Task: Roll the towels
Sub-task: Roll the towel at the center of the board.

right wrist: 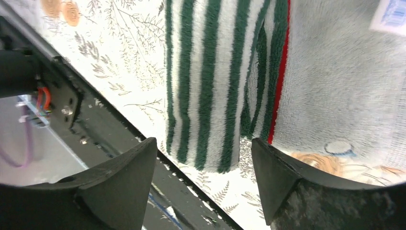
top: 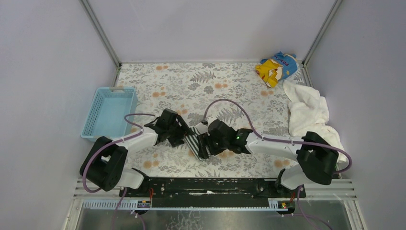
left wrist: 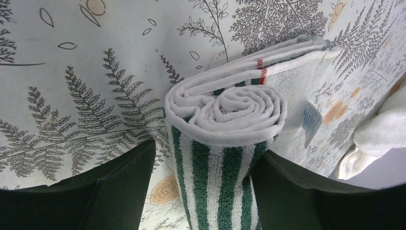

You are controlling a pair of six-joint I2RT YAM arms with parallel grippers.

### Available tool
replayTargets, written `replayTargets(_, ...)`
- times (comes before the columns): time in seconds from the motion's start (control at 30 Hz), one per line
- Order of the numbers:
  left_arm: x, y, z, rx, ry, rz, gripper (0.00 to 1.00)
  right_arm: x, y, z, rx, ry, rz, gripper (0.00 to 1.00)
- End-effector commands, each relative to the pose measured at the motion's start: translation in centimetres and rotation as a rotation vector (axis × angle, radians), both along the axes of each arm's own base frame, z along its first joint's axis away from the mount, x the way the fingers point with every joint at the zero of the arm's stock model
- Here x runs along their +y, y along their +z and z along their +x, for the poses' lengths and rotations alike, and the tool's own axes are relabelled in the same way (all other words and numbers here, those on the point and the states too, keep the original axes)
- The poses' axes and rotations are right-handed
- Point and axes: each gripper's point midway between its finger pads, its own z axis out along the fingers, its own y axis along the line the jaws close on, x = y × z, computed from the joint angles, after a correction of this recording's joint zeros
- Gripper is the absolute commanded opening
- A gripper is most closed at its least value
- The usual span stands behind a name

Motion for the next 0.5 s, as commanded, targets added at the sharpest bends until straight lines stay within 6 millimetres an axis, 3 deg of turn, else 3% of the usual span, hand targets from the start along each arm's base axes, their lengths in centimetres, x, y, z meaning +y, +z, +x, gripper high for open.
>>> replayTargets(0.0,4.0,-4.8,-3.9,0.163,0.025,0.217,0.7,-2.2,2.9,2.2,-0.28,-0.028,-0.238,0.8)
replayTargets(0.13,3.9,-4.7,-3.9,0.163,0.023,0.217,0.7,-1.0,5.2,2.2,-0.436,0.015,-0.303,0.82)
replayTargets(0.23,3.9,-4.8,-3.9,0.165,0.025,0.218,0.7,0.6,5.8,1.6,-0.522,0.056,-0.34,0.84)
replayTargets(0.37,3.6,-4.8,-3.9,0.173,0.021,0.212,0.7,2.2,5.6,1.5,-0.609,0.091,-0.433,0.85)
replayTargets(0.47,3.6,-4.8,-3.8,0.173,0.019,0.212,0.7,2.8,4.3,1.2,-0.651,0.127,-0.51,0.85)
